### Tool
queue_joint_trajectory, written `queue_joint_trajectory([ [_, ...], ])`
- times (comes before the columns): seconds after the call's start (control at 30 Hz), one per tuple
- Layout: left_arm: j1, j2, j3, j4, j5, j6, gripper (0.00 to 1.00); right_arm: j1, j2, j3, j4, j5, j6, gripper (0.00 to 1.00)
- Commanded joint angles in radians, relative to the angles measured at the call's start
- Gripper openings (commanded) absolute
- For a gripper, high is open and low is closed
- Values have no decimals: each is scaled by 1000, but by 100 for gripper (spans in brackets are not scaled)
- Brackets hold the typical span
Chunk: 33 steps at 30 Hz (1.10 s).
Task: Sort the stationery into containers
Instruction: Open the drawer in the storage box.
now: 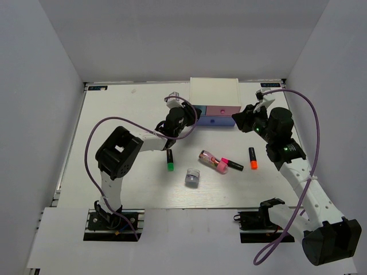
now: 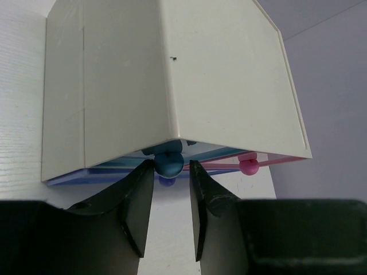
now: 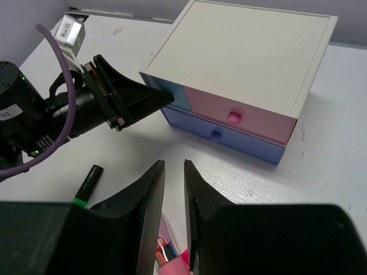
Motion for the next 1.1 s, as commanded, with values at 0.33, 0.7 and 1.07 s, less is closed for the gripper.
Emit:
queue_joint_trajectory([
  [0.33, -25, 1, 34, 44, 6, 41, 24, -9, -17, -23, 51, 0, 8, 26],
  [0.7, -73, -71, -95, 86, 24, 41, 18, -10, -20, -28, 58, 0, 13, 28],
  [1.07, -113, -168, -219, 95, 35, 50, 15, -10, -11, -34, 65, -1, 10, 29],
])
